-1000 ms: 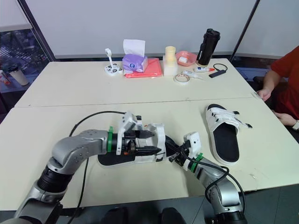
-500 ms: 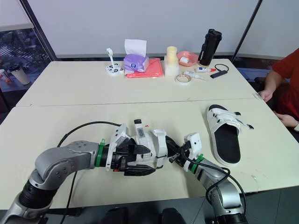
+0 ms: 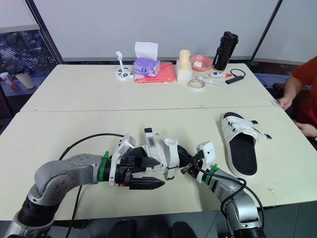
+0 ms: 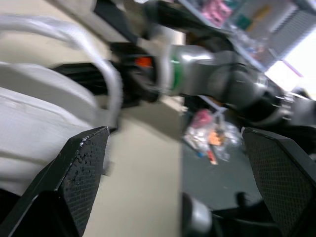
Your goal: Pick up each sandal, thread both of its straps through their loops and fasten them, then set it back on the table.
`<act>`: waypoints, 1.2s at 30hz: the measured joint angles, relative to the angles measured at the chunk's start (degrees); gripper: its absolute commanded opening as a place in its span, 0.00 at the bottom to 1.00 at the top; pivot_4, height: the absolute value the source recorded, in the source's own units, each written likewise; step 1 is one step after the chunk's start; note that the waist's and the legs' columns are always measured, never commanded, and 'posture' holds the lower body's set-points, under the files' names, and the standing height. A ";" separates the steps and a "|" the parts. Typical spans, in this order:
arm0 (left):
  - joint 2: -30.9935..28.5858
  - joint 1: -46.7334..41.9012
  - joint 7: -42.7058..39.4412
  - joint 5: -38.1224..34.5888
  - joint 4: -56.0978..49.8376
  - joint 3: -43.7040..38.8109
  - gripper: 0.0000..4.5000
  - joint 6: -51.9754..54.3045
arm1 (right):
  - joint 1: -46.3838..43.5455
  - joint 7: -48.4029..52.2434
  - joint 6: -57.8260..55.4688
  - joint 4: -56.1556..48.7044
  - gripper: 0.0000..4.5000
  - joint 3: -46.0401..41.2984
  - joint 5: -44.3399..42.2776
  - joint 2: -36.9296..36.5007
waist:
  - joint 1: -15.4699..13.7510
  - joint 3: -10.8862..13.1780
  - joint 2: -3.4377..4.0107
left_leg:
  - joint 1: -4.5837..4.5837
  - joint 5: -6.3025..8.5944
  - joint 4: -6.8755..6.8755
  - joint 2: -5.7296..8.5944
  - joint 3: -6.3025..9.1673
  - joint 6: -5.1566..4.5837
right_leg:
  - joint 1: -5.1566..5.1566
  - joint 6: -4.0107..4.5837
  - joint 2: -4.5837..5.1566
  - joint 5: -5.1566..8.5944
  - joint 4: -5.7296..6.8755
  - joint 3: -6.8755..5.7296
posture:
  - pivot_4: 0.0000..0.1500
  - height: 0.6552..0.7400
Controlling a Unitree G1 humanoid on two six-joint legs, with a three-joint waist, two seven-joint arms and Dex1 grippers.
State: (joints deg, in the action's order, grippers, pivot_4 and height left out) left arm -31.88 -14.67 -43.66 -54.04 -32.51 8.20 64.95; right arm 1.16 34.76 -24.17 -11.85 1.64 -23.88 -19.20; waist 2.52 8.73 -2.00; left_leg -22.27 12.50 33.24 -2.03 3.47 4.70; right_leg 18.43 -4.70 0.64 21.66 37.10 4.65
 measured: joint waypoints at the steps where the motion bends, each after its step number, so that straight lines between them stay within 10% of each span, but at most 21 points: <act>1: -0.40 0.77 -0.07 -0.28 -0.15 0.35 0.99 0.51 | 0.00 -0.02 0.00 0.00 0.00 -0.01 0.00 -0.01 | -0.03 0.00 0.00 | 0.00 0.00 0.00 0.00 0.01 0.00 | 0.00 0.00 0.00 0.00 0.00 0.00 | 1.00 1.00; 26: 12.37 -3.25 0.47 18.55 19.29 13.57 0.99 -13.09 | 0.12 -0.28 -0.44 -0.27 0.00 -0.12 -0.07 -1.14 | -0.31 -0.05 0.03 | -0.05 0.00 0.39 0.09 0.05 0.00 | -0.11 -0.03 0.00 -0.02 0.11 -0.03 | 1.00 1.00; 36: 14.57 -3.80 2.36 19.76 20.55 11.47 0.05 -14.02 | 0.36 -0.67 -0.44 -0.38 0.00 -0.16 -0.22 -1.11 | -0.28 -0.05 0.07 | -0.11 0.03 0.61 0.08 0.07 -0.06 | -0.13 -0.07 0.00 -0.04 0.13 -0.04 | 1.00 1.00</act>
State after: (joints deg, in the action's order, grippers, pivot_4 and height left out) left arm -17.31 -18.47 -41.30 -34.27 -11.96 19.67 50.93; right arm 1.52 34.09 -24.61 -12.24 1.48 -24.10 -20.32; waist 2.23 8.68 -1.94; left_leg -22.38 12.53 33.85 -1.95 3.54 4.64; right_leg 18.30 -4.77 0.64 21.62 37.23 4.62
